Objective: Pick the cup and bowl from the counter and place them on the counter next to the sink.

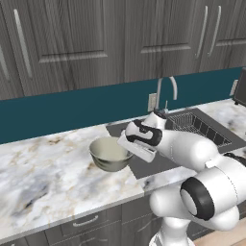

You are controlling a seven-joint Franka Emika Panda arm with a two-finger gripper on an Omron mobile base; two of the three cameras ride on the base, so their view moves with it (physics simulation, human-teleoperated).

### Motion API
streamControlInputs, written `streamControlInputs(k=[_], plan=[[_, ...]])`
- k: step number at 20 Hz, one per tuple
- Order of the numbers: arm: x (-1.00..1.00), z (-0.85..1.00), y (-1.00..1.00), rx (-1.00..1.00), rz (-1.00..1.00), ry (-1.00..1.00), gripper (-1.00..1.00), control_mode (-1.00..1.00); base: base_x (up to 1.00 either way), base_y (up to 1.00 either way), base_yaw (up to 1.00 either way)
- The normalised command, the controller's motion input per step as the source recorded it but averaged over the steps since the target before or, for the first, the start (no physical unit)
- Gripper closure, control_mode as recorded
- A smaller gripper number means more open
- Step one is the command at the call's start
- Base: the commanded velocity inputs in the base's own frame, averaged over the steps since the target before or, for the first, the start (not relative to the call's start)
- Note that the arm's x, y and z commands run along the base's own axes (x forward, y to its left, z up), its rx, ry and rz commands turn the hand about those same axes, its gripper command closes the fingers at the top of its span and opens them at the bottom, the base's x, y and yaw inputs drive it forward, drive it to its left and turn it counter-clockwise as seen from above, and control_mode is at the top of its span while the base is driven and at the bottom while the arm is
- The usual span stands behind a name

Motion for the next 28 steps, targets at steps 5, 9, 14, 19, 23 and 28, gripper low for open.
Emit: streamControlInputs(k=[5, 9, 14, 19, 23, 28], plan=[[0.00, -0.06, 0.00, 0.00, 0.00, 0.00, 1.00, -1.00, 0.00, 0.00, 0.00], [0.00, 0.00, 0.00, 0.00, 0.00, 0.00, -1.00, -1.00, 0.00, 0.00, 0.00], [0.00, 0.00, 0.00, 0.00, 0.00, 0.00, -1.00, -1.00, 0.00, 0.00, 0.00], [-0.19, 0.26, 0.00, 0.04, 0.00, -0.07, -1.00, -1.00, 0.00, 0.00, 0.00], [-0.47, 0.33, 0.00, 0.11, 0.00, -0.13, -1.00, -1.00, 0.00, 0.00, 0.00], [-0.72, 0.24, -0.02, 0.10, 0.00, -0.17, -1.00, -1.00, 0.00, 0.00, 0.00]])
